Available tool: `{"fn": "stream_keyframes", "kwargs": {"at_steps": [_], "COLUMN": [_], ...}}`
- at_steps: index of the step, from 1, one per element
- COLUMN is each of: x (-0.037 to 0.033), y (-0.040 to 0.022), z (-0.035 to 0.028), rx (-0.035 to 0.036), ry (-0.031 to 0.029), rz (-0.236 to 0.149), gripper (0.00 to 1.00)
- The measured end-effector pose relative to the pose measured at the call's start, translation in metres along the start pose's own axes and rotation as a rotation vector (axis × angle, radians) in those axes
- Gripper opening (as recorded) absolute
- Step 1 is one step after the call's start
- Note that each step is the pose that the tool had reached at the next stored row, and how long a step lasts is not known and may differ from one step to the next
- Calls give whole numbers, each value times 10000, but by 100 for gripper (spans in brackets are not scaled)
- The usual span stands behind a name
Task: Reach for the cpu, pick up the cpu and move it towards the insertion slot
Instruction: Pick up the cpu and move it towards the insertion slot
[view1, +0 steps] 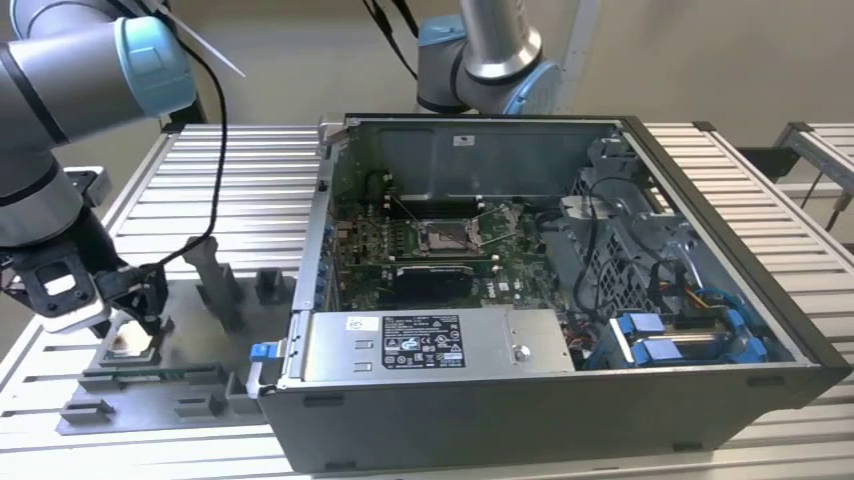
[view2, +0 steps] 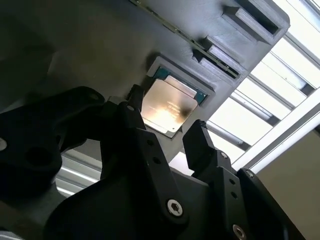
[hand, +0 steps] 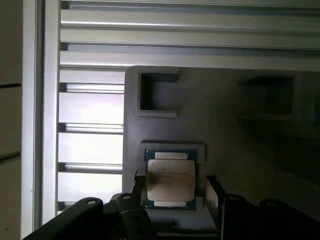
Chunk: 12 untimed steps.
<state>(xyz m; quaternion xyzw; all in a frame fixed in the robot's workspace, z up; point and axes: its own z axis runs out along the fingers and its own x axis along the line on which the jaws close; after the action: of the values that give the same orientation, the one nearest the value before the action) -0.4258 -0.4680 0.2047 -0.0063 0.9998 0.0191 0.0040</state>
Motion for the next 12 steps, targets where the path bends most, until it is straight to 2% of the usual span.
{"fn": "stream_keyframes", "kwargs": {"at_steps": [12], "x": [34], "y": [-4], "z": [128], "rx": [0], "ry": [-33], "rz": [-2], "gripper": [100]}}
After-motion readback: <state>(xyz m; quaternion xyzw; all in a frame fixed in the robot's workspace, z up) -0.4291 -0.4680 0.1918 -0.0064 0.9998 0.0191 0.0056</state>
